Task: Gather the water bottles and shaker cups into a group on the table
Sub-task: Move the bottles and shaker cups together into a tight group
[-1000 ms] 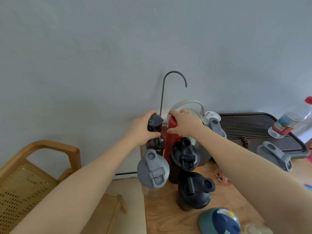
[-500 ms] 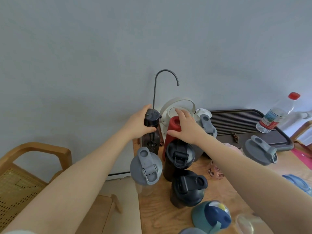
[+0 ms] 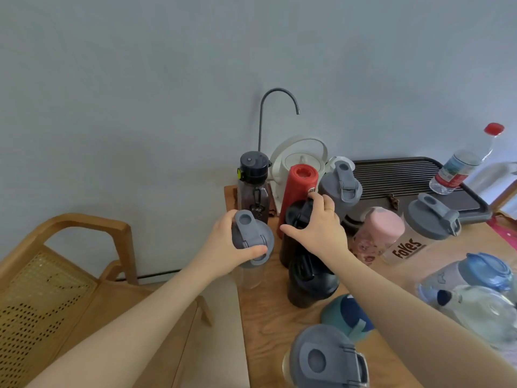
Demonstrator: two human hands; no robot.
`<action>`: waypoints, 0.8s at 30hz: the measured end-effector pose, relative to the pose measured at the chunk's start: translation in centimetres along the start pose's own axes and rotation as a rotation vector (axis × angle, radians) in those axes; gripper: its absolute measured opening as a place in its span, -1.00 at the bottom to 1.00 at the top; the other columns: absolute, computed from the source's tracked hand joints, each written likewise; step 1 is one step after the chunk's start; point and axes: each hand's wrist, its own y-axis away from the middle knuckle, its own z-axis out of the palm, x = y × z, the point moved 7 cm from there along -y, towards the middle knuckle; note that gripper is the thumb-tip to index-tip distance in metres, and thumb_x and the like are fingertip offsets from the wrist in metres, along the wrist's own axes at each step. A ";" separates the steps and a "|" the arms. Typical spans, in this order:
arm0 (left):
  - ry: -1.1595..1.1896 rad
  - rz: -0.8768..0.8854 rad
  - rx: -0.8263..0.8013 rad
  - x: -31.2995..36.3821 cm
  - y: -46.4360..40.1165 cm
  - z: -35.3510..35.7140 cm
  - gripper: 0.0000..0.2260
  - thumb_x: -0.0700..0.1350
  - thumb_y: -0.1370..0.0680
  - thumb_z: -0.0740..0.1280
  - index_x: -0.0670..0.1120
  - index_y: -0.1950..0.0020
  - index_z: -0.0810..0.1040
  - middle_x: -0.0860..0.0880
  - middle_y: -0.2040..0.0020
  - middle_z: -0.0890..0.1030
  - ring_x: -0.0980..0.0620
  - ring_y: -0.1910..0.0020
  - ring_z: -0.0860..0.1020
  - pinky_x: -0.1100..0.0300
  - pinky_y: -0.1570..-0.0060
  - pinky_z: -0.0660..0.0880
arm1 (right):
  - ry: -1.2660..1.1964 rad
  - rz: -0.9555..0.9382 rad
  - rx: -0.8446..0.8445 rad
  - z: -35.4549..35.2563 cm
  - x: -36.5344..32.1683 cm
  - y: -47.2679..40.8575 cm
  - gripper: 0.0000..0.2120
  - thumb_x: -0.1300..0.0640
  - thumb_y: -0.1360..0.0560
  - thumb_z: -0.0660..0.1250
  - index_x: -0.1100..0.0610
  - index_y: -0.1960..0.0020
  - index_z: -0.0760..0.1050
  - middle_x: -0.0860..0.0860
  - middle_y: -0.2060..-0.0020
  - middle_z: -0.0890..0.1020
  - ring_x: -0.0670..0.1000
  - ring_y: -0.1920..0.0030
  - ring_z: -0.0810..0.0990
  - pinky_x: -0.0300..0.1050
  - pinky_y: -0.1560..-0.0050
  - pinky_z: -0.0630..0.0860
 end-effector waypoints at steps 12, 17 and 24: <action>-0.309 0.180 0.034 1.8 1.6 1.2 -0.01 0.04 -0.30 0.51 -0.04 -0.49 -0.10 -0.07 -0.52 0.03 -0.07 -0.49 0.01 -0.04 -0.44 0.08 | 0.018 -0.001 -0.222 -1.2 2.7 0.8 -0.26 -0.03 -0.23 0.45 -0.12 -0.31 0.15 0.15 -0.20 0.31 0.31 -0.12 0.46 0.22 -0.13 0.50; -0.490 0.562 0.110 6.7 2.7 3.1 -0.38 0.00 -0.40 0.43 -0.12 -0.39 0.30 -0.16 -0.50 0.15 -0.13 -0.49 0.01 0.04 -0.38 -0.03 | 0.087 -0.008 -0.261 -2.1 4.6 0.8 -0.16 -0.07 -0.30 0.45 -0.10 -0.43 0.05 0.23 -0.35 0.24 0.35 -0.32 0.31 0.24 -0.31 0.36; -0.504 0.589 -0.157 7.2 3.6 8.8 -0.54 0.01 -0.48 0.34 -0.08 -0.33 0.36 -0.05 -0.32 0.40 0.02 -0.25 0.40 0.09 -0.16 0.47 | 0.130 -0.521 0.220 -8.2 2.1 5.5 -0.69 0.00 -0.45 0.22 0.20 -0.04 0.52 0.14 0.00 0.59 0.16 0.00 0.55 0.03 0.06 0.50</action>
